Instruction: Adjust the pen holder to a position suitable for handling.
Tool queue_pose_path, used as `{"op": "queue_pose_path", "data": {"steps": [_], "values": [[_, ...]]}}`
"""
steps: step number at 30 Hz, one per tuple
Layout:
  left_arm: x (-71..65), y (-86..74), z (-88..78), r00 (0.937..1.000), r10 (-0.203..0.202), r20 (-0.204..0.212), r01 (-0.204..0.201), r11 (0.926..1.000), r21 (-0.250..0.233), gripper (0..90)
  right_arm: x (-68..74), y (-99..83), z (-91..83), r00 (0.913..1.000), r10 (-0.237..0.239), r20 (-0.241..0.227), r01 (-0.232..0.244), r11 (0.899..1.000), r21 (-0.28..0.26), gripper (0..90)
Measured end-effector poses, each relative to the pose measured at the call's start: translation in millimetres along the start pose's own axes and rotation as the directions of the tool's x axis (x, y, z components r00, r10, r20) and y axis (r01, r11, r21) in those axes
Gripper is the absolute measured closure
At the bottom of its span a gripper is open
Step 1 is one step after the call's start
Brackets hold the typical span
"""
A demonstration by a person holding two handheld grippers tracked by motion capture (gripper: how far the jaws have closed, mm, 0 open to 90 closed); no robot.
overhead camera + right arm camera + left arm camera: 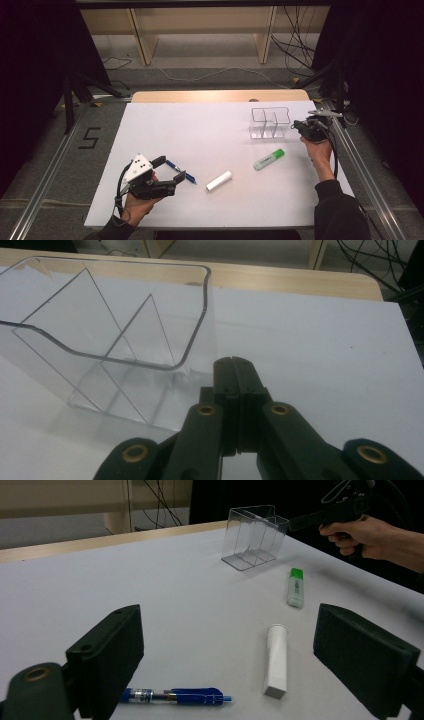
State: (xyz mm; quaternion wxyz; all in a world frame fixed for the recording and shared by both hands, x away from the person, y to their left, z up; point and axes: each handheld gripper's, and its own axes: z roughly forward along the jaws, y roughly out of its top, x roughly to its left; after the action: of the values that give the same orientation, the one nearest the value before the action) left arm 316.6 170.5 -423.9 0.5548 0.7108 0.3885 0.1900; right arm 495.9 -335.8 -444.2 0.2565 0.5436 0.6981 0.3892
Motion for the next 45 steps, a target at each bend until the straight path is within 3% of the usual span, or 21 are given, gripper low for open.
{"op": "queue_pose_path", "data": {"steps": [13, 22, 45], "values": [[0.3, -0.2, -0.1, 1.0000, 0.000, 0.000, 0.000, 1.0000, 0.004, 12.2, 3.5, 3.1, 17.8, 0.9995, -0.024, -0.022, 0.025, 0.999, 0.035, 90.0], [0.3, 0.0, 0.5, 1.0000, 0.000, 0.001, 0.000, 1.0000, 0.005, 12.2, 6.3, 3.3, 19.6, 0.9989, -0.031, -0.035, 0.032, 0.999, 0.031, 90.0], [0.6, 0.3, -0.3, 1.0000, -0.001, -0.001, 0.001, 1.0000, 0.002, 12.2, 44.2, 14.5, 34.3, 0.9928, -0.092, -0.077, 0.095, 0.995, 0.035, 90.0]]}}
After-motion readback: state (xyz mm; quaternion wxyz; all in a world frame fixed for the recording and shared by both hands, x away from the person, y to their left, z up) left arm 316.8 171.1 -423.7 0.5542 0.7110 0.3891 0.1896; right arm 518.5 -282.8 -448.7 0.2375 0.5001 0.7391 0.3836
